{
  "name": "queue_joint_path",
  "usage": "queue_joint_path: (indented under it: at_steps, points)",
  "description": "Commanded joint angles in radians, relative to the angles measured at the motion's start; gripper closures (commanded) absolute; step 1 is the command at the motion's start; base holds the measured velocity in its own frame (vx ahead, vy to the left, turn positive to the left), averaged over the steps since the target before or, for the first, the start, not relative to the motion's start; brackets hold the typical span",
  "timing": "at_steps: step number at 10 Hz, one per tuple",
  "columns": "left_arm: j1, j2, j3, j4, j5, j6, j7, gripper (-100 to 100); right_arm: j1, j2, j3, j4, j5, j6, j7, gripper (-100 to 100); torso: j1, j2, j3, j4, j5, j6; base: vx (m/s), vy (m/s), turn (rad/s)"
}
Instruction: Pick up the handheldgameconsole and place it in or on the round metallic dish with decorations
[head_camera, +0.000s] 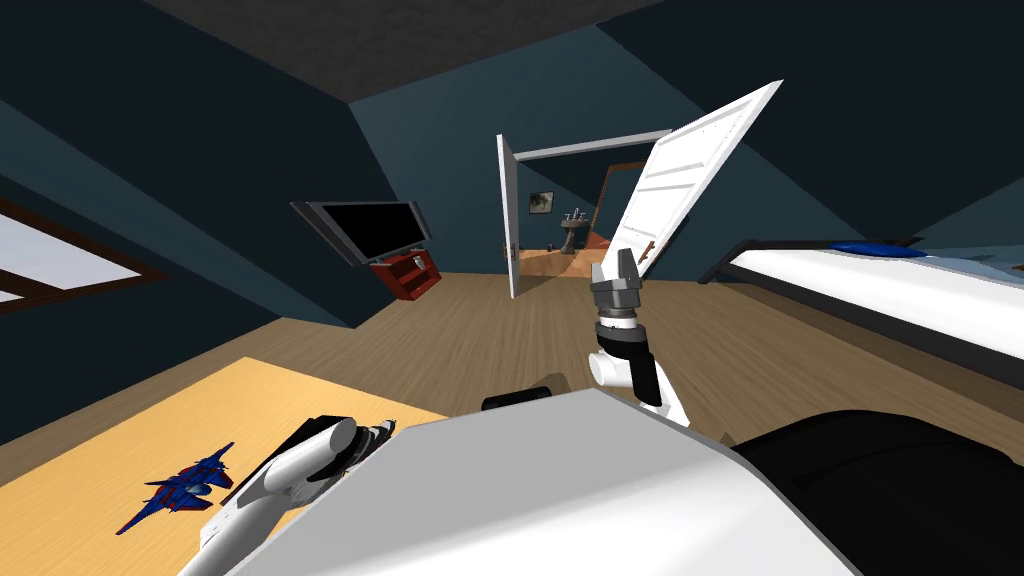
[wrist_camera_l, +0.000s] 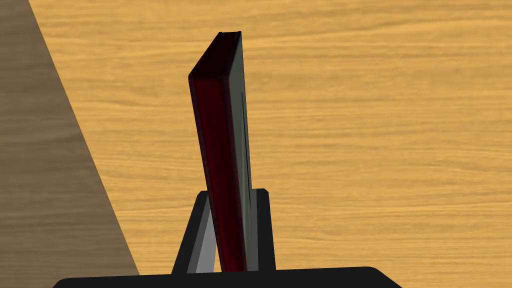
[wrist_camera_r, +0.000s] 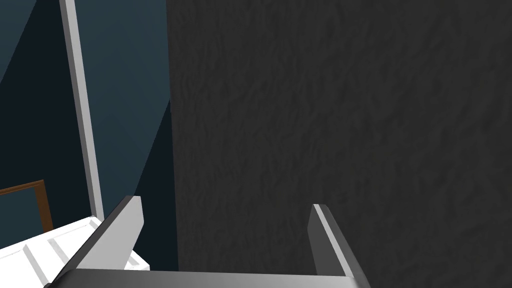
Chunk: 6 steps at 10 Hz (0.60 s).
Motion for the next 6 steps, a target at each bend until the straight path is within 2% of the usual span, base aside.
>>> queue_joint_path:
  at_steps: [1,2,3,4,5,6]
  points:
    - [0.000,0.000,0.000,0.000,0.000,0.000,0.000,100,0.000,0.000,0.000,0.000,0.000,0.000,0.000,0,0.000,0.000,0.000,0.000,0.000,0.000,0.000,0.000,0.000]
    - [0.000,0.000,0.000,0.000,0.000,0.000,0.000,0,0.000,0.000,0.000,0.000,0.000,0.000,0.000,0,0.000,0.000,0.000,0.000,0.000,0.000,0.000,0.000,0.000]
    - [0.010,0.026,0.016,-0.031,0.022,0.030,-0.002,100,0.000,0.000,0.000,0.000,0.000,0.000,0.000,0,0.000,0.000,0.000,0.000,0.000,0.000,0.007,-0.029,0.085]
    - [0.005,0.015,0.008,-0.022,0.010,0.017,0.003,100,0.000,0.000,0.000,0.000,0.000,0.000,0.000,0,-0.002,0.000,0.000,0.000,-0.001,0.000,0.006,-0.018,0.026]
    - [0.005,0.017,0.010,-0.026,0.012,0.022,0.004,0,0.000,0.000,0.000,0.000,0.000,0.000,0.000,0,-0.002,0.000,0.000,0.000,0.000,0.000,0.000,0.000,0.000]
    - [0.034,0.024,0.010,-0.007,-0.013,-0.019,0.006,100,0.000,0.000,0.000,0.000,0.000,0.000,0.000,0,-0.001,0.000,0.000,0.000,0.000,0.000,0.112,-0.008,0.033]
